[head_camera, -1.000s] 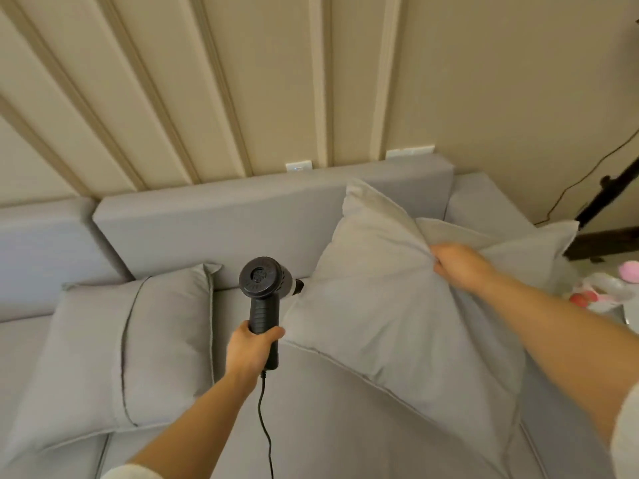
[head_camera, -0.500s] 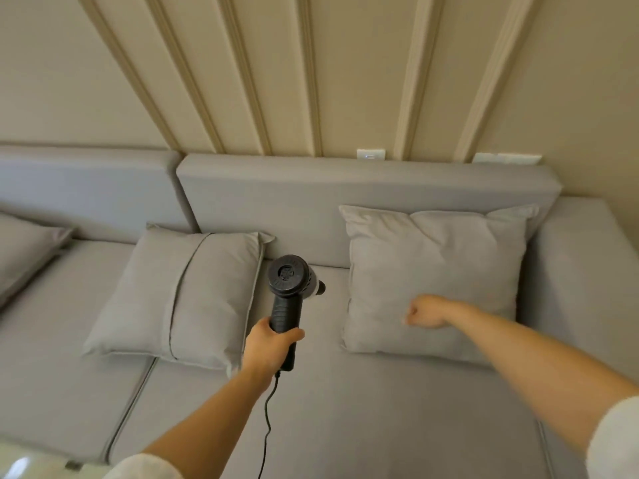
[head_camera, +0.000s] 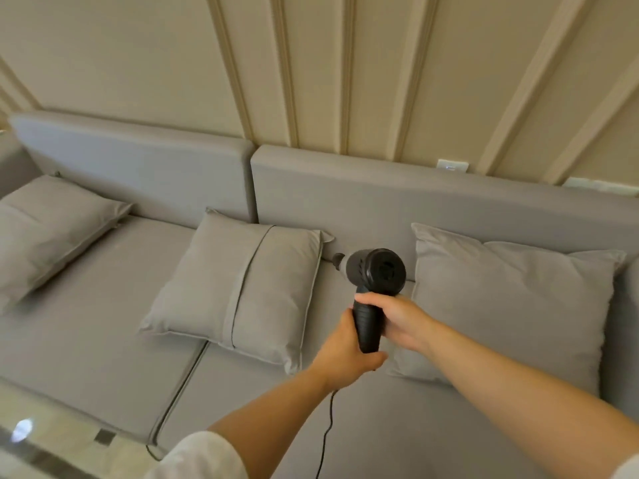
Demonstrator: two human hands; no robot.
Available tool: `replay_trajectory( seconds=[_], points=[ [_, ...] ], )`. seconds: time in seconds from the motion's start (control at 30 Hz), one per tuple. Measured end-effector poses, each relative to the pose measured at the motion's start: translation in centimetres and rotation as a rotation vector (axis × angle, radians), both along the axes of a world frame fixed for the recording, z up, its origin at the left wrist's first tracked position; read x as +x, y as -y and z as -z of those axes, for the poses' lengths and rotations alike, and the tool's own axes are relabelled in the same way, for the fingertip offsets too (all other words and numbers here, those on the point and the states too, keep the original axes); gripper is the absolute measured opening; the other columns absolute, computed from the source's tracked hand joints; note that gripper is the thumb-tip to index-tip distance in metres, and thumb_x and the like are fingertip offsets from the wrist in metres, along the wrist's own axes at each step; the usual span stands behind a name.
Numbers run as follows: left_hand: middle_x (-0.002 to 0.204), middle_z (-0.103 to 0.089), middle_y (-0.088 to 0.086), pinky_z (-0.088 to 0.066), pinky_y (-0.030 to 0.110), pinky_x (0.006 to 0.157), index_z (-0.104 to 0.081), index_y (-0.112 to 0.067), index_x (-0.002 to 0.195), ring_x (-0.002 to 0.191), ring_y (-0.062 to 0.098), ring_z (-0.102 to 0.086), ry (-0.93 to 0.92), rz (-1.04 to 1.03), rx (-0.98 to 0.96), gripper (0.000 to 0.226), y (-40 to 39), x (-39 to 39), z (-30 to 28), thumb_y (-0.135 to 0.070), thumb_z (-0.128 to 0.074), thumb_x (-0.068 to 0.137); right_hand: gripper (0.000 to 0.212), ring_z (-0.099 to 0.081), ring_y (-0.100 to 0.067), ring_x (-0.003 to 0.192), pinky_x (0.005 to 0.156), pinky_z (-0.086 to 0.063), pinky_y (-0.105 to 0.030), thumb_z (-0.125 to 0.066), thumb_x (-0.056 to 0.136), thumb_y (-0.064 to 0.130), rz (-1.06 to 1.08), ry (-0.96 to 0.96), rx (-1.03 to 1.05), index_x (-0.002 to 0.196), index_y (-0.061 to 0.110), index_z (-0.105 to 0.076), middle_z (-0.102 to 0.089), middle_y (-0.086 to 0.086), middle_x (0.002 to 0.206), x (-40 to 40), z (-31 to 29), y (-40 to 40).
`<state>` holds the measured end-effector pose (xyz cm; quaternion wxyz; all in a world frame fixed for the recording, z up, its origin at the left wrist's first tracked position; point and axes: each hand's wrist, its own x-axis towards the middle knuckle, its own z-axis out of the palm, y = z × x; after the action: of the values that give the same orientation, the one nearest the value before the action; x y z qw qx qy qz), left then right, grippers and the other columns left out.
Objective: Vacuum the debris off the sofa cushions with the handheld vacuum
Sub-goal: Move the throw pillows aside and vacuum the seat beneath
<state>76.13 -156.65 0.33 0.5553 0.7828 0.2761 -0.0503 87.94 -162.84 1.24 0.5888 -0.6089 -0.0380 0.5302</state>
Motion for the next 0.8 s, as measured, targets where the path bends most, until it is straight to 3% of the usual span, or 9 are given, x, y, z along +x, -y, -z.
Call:
replay_trajectory(
  seconds=[0.1, 0.23, 0.37, 0.53, 0.67, 0.8],
  points=[
    [0.112, -0.05, -0.006, -0.042, 0.014, 0.077, -0.031, -0.022, 0.136, 0.095, 0.008, -0.053, -0.031, 0.197, 0.083, 0.071, -4.6, -2.1, 0.6, -0.036, -0.068, 0.078, 0.007, -0.061, -0.022, 0.066, 0.06, -0.053, -0.03, -0.063, 0.08, 0.011, 0.098, 0.06, -0.115, 0.079, 0.004, -0.062, -0.063, -0.012, 0.073, -0.8, 0.5, -3.6],
    [0.126, -0.055, 0.01, -0.044, 0.03, 0.092, -0.047, -0.015, 0.129, 0.11, 0.024, -0.055, -0.278, 0.354, 0.213, 0.048, -14.8, -6.9, 2.9, -0.033, -0.06, 0.086, 0.01, -0.056, -0.027, 0.068, 0.066, -0.05, -0.034, -0.062, 0.077, 0.01, 0.338, 0.124, -0.265, 0.085, 0.005, -0.058, -0.059, -0.015, 0.077, -2.5, 3.1, -7.5],
    [0.121, -0.06, 0.014, -0.045, 0.032, 0.09, -0.052, -0.011, 0.121, 0.108, 0.028, -0.058, -0.475, 0.26, 0.293, 0.037, -23.5, -9.7, 4.8, -0.031, -0.055, 0.089, 0.032, -0.058, -0.029, 0.074, 0.063, -0.05, -0.035, -0.068, 0.078, 0.018, 0.485, 0.138, -0.338, 0.105, 0.006, -0.055, -0.059, -0.016, 0.087, -4.1, 4.5, -8.4],
    [0.12, -0.06, 0.014, -0.046, 0.034, 0.09, -0.055, -0.009, 0.116, 0.106, 0.029, -0.058, -0.5, 0.082, 0.172, 0.032, -26.7, -8.3, 7.8, -0.027, -0.055, 0.089, 0.023, -0.061, -0.026, 0.067, 0.055, -0.05, -0.03, -0.068, 0.077, 0.017, 0.45, 0.193, -0.343, 0.097, 0.008, -0.059, -0.062, -0.012, 0.077, -4.4, 4.9, -8.8],
    [0.121, -0.059, 0.014, -0.044, 0.03, 0.082, -0.052, -0.008, 0.12, 0.092, 0.024, -0.055, -0.471, -0.054, 0.08, 0.036, -26.8, -6.4, 10.3, -0.026, -0.056, 0.089, 0.015, -0.063, -0.027, 0.071, 0.061, -0.053, -0.033, -0.068, 0.077, 0.018, 0.413, 0.222, -0.291, 0.086, 0.009, -0.062, -0.065, -0.014, 0.078, -4.1, 5.2, -10.6],
    [0.129, -0.051, 0.017, -0.045, 0.039, 0.095, -0.041, -0.003, 0.127, 0.116, 0.033, -0.051, -0.528, -0.156, 0.221, 0.048, -30.9, -4.4, 14.5, -0.032, -0.052, 0.091, 0.013, -0.065, -0.028, 0.069, 0.057, -0.054, -0.032, -0.07, 0.074, 0.02, 0.382, 0.28, -0.302, 0.081, 0.011, -0.065, -0.068, -0.014, 0.075, -3.6, 7.3, -12.3]
  ],
)
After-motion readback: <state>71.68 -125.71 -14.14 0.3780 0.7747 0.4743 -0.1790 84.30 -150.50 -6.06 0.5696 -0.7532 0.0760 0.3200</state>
